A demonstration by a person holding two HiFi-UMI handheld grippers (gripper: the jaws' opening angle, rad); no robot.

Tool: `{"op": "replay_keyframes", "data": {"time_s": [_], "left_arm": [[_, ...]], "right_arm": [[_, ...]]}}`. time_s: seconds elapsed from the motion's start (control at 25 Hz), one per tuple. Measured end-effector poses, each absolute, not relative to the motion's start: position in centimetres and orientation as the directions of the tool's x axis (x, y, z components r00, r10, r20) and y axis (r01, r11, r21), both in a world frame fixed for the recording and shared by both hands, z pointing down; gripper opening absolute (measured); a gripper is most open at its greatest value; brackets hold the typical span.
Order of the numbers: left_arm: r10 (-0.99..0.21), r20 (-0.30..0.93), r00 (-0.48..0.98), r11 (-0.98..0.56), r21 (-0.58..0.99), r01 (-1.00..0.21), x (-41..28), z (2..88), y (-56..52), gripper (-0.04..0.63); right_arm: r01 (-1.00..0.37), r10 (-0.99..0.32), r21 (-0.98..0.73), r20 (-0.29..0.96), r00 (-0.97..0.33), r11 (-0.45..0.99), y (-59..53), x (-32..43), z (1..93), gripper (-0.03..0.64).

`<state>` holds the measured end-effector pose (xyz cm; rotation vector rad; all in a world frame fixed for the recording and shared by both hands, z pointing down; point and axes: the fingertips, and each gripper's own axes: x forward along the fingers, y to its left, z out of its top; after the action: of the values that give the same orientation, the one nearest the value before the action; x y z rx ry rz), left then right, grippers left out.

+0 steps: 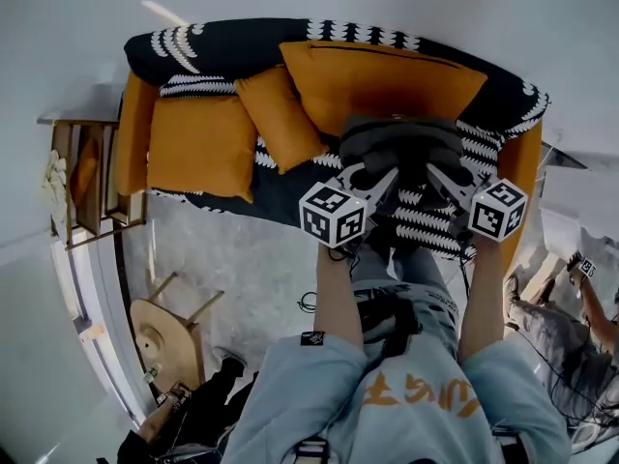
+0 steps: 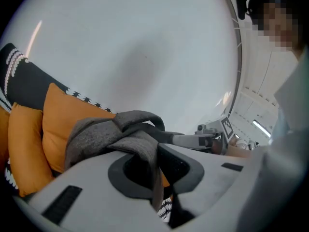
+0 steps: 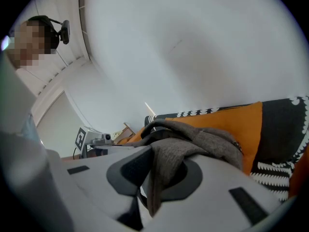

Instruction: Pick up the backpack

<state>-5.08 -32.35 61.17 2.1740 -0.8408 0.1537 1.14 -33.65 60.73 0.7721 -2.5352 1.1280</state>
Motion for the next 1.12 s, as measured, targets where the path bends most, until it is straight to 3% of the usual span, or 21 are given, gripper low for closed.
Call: {"op": "replay_keyframes", "data": {"time_s": [0.24, 0.56, 1.12], "left_arm": [[-0.519, 0.346, 0.782, -0.561, 0.552, -0.617, -5.1, 56.8, -31.7, 0.057], [-0.543, 0.232, 0.807, -0.711, 0.384, -0.589, -3.7, 47.0, -31.9, 0.058], [-0.561, 0.065, 0.825, -0.817, 0.117, -0.564, -2.7, 32.5, -30.6, 0.058]], "right_arm": [[-0.571, -0.424, -0.575, 0.383, -0.821, 0.586, -32.8, 1.6, 56.6, 0.066], [-0.588, -0.525, -0.44, 0.27, -0.807, 0.679, -32.1, 3.3, 47.5, 0.063], [-0.567, -0.571, -0.216, 0.052, -0.819, 0.795, -31.0, 5.1, 33.0, 0.06]]}}
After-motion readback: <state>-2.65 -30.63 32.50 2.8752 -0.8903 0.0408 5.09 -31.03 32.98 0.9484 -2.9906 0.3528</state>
